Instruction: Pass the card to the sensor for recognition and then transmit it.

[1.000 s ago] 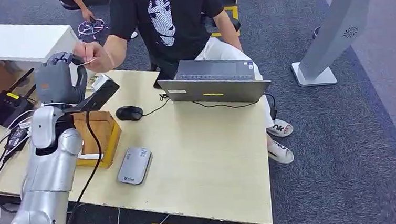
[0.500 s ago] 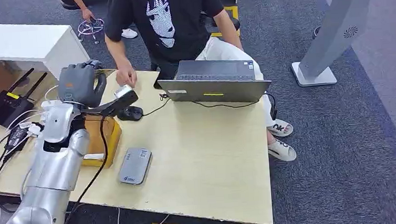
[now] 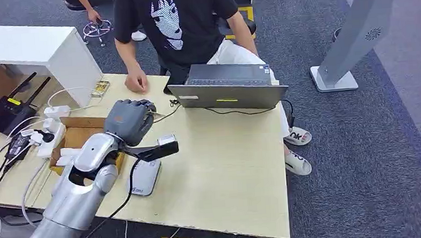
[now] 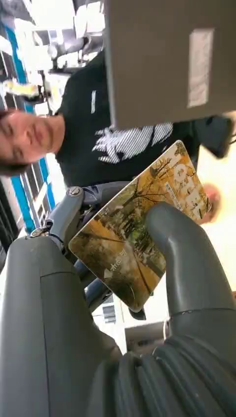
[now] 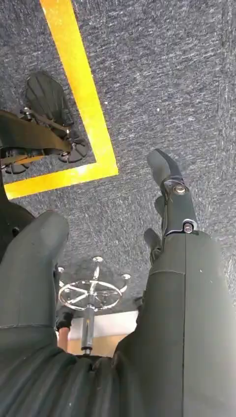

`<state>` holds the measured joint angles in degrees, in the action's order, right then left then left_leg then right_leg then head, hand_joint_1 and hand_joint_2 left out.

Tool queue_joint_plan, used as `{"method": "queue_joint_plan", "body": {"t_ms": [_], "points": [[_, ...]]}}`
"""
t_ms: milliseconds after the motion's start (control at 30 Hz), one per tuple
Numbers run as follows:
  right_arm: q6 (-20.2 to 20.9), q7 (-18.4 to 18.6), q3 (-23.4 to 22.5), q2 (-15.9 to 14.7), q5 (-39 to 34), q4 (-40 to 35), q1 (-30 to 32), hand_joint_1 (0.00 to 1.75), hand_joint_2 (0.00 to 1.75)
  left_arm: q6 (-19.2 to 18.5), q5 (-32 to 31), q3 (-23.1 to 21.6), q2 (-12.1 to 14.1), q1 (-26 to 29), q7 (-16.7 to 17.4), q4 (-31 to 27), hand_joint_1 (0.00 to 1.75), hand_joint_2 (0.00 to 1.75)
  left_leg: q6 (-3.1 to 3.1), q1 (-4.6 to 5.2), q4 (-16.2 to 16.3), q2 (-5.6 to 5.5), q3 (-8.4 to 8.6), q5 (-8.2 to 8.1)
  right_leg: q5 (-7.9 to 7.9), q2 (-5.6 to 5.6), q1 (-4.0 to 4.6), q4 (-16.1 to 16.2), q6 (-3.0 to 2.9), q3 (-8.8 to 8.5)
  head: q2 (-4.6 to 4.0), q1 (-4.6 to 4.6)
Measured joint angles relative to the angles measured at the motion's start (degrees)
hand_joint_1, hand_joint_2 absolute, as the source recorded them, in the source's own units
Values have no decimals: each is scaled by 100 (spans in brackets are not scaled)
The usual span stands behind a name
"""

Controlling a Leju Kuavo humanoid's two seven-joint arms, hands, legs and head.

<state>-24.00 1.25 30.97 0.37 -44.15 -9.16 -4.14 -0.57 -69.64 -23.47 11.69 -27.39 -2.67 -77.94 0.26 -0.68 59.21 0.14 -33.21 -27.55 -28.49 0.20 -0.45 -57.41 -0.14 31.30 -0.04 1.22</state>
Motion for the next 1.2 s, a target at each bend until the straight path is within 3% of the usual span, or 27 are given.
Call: {"method": "queue_joint_plan", "body": {"t_ms": [200, 467, 533, 967, 1200], "points": [[0, -13, -17, 15, -116, 13, 20, 0, 175, -665, 352, -514, 206, 29, -26, -20, 175, 175, 0, 0, 0, 0, 0, 0, 0, 0, 0, 0, 0, 0, 0, 2], [0, -13, -50, 26, -146, 20, 25, 0, 175, -756, 467, -809, 402, 30, 2, -79, 175, 175, 0, 0, 0, 0, 0, 0, 0, 0, 0, 0, 0, 0, 0, 2], [-2, -13, -55, 31, -170, 22, 25, 0, 175, -950, 594, -872, 454, 16, 15, -81, 175, 175, 0, 0, 0, 0, 0, 0, 0, 0, 0, 0, 0, 0, 0, 0], [-9, 4, -66, 39, -288, 33, 54, 0, 175, -1633, 971, -1528, 1252, -219, 240, -92, 175, 175, -1, -2, -1, 2, 0, 1, 0, 1, 2, 0, -1, 2, 0, 0], [-11, 4, -66, 59, -304, 37, 54, 0, 175, -1744, 1132, -1681, 1436, -286, 203, -87, 175, 175, 0, -1, 0, 2, -1, 1, 0, 1, 1, 0, 0, 1, -2, 0]]}}
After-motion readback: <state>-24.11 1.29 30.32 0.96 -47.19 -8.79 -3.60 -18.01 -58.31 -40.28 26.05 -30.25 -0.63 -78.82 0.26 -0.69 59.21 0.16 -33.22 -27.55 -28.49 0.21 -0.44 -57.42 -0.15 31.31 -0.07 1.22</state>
